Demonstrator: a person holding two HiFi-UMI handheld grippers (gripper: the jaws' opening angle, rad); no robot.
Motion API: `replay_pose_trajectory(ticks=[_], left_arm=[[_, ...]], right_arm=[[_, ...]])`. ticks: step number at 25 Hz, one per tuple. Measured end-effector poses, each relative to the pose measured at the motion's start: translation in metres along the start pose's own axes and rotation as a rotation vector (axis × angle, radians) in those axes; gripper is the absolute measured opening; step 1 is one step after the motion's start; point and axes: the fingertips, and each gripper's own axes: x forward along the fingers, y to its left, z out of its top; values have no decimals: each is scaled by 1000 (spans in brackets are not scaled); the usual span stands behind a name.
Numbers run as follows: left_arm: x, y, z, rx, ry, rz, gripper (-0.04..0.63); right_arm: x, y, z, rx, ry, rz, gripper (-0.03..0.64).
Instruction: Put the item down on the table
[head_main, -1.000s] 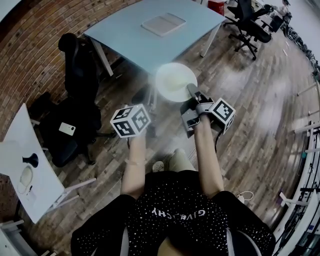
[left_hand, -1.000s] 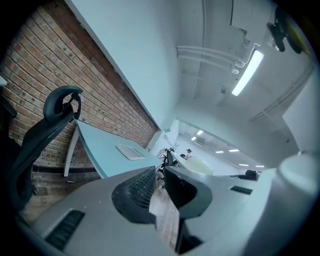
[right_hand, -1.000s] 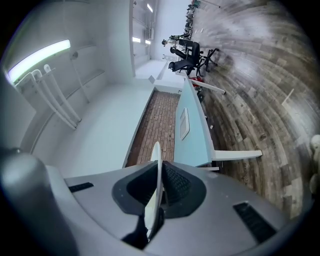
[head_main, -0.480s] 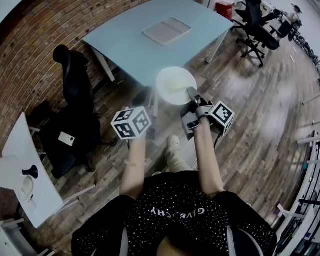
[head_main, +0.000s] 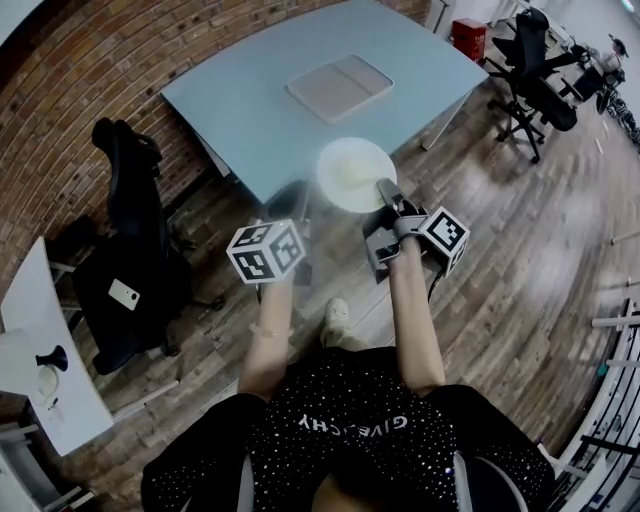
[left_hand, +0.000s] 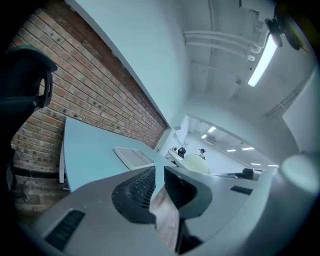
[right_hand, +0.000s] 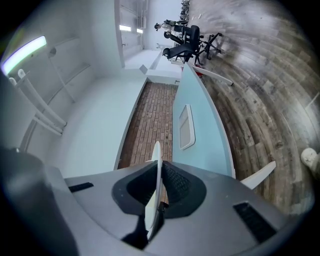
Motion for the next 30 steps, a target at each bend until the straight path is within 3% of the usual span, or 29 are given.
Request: replay_pose_trajectory(ticks=[12, 18, 24, 30], left_arm=[[102, 1, 4, -39, -7, 34, 60], [124, 0, 3, -45, -23, 59, 60], [138, 19, 2, -39, -14, 101, 60], [188, 47, 17, -33, -26, 134, 60]], right_arm=[[62, -16, 72, -12, 53, -15, 31], [74, -24, 85, 7, 73, 2, 31], [95, -37, 96, 27, 74, -3, 30], [152, -44, 123, 12, 90, -18, 31]])
